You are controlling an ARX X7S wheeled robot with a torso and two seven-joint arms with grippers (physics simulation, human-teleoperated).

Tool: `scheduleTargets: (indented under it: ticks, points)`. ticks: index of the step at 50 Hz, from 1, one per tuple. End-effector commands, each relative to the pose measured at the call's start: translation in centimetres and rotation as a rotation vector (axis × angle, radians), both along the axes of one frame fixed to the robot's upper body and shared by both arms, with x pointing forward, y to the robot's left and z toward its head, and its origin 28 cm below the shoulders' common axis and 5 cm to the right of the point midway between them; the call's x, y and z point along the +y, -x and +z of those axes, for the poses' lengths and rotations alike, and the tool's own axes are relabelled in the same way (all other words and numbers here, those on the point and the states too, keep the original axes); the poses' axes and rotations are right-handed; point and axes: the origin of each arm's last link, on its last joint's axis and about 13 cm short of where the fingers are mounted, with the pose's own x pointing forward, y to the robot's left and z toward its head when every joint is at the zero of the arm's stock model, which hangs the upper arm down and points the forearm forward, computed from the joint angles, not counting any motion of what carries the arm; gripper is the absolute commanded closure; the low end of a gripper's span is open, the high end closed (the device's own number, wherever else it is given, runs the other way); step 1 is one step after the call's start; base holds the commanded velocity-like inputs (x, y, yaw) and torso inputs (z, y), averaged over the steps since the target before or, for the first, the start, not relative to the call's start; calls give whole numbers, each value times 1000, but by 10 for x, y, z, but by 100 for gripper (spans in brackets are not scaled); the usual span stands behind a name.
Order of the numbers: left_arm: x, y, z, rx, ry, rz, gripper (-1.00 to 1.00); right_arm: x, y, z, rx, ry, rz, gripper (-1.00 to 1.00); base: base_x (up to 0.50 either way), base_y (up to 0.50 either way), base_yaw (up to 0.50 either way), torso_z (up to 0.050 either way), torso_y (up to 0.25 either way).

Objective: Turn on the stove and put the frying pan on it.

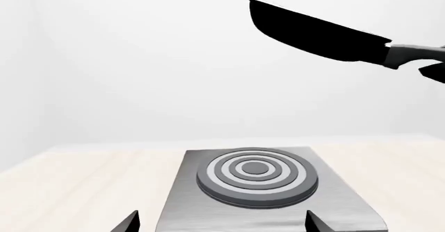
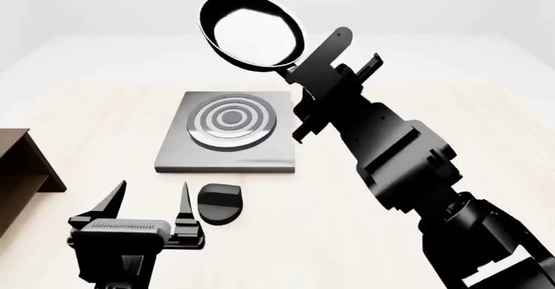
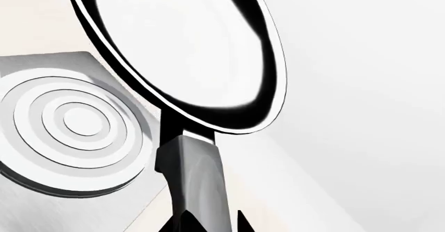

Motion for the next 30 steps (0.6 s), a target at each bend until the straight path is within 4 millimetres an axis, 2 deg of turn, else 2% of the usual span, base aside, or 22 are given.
scheduleTargets:
  ticks: [1,16,30]
  points:
    - [0,0,0,-8,9,-3,-100,20,-11,9,-146,0,-61,100,0,0,0,0,0]
    - [3,3,-2,-53,74,-63,-100,40,-25,-4,-144,-37,-115,100,0,0,0,0,2]
    - [3,5,0,-93,74,-85,-100,57,-33,-13,-163,7,-134,100,0,0,0,0,1]
